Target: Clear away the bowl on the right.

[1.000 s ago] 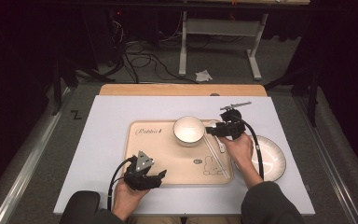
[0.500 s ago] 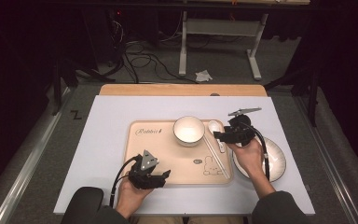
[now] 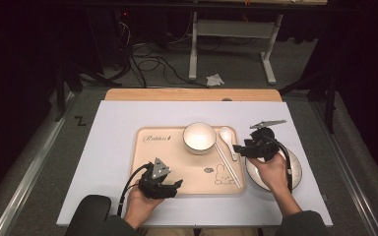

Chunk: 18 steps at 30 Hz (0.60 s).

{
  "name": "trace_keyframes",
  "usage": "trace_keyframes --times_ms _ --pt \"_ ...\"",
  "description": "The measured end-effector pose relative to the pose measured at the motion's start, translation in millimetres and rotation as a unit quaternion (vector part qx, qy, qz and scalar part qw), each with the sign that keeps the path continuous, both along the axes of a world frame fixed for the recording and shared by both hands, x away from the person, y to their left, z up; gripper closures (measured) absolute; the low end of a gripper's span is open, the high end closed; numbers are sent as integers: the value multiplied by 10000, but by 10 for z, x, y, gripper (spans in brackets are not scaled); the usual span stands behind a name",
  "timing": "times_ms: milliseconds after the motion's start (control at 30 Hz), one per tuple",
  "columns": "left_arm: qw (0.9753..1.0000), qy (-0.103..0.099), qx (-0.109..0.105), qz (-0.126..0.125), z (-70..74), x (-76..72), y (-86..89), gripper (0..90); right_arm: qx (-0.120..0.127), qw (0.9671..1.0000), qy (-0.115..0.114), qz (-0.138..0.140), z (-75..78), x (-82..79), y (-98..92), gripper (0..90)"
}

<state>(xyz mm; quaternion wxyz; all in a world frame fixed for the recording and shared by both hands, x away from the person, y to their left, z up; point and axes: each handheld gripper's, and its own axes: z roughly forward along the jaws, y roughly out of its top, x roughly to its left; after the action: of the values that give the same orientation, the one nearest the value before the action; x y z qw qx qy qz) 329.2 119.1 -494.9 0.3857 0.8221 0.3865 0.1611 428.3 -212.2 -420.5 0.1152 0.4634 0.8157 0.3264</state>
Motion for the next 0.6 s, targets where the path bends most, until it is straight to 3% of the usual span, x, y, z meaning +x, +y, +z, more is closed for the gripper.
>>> trace_keyframes --times_ms 300,600 --pt "10000 12 16 -18 -7 5 -10 331 84 9999 -64 -7 31 -120 -124 464" --pt "10000 15 20 -31 -7 7 -13 331 168 9998 16 97 7 -260 -217 473"
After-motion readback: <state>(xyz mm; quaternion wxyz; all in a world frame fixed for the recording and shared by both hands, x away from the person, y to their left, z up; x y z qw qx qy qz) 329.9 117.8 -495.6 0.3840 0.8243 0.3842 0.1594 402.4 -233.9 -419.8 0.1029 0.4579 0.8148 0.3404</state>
